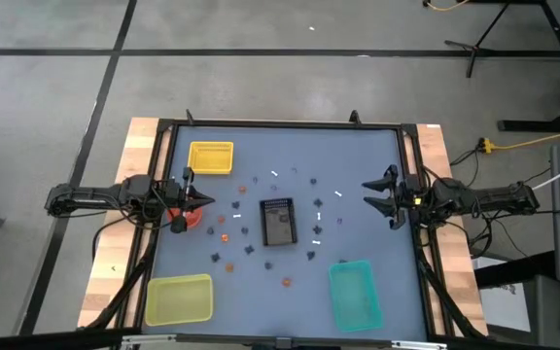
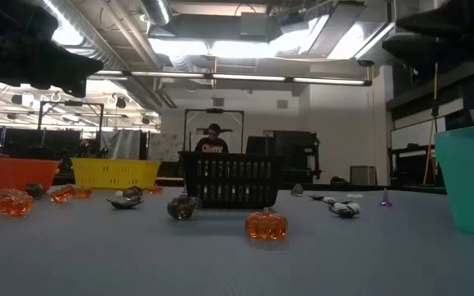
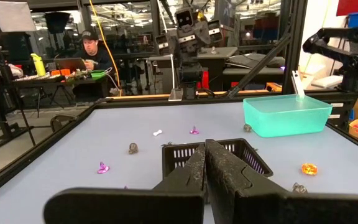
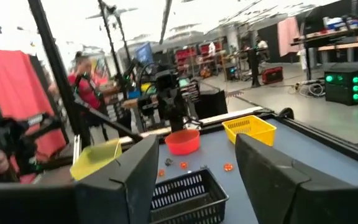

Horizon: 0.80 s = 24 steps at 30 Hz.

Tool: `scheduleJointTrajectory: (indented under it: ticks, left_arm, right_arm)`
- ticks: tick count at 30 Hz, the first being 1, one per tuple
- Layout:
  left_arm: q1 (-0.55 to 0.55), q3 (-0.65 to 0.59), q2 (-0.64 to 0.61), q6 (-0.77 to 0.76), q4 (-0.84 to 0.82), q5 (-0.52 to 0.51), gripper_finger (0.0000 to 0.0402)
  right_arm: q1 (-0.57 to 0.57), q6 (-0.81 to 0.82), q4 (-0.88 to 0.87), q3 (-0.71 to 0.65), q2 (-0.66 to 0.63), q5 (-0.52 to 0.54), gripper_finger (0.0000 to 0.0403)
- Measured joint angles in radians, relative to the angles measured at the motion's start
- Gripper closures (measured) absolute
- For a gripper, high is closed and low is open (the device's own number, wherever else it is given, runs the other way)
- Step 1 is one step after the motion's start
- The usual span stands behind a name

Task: Sort Halloween decoration
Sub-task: Put the violet witch hat toy into the top yellow bin

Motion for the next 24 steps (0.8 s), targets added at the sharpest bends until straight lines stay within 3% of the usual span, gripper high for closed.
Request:
scheduleJointTrajectory:
  ticks: [4, 14, 24]
  left_arm:
    - [0.0, 0.0, 0.0, 0.0, 0.0, 0.0, 0.0401]
    - [0.0, 0.0, 0.0, 0.0, 0.0, 0.0, 0.0401]
    - [0.0, 0.0, 0.0, 0.0, 0.0, 0.0, 0.0401]
  right_arm:
    - [0.0, -0.031, -0.056, 0.099, 0.139, -0.026, 0.0189]
    - [0.0, -0.132, -0.459, 0.393, 0.523, -0.027, 0.0189]
    - [0.0, -0.263, -0.578, 0.471, 0.849, -0.028, 0.0189]
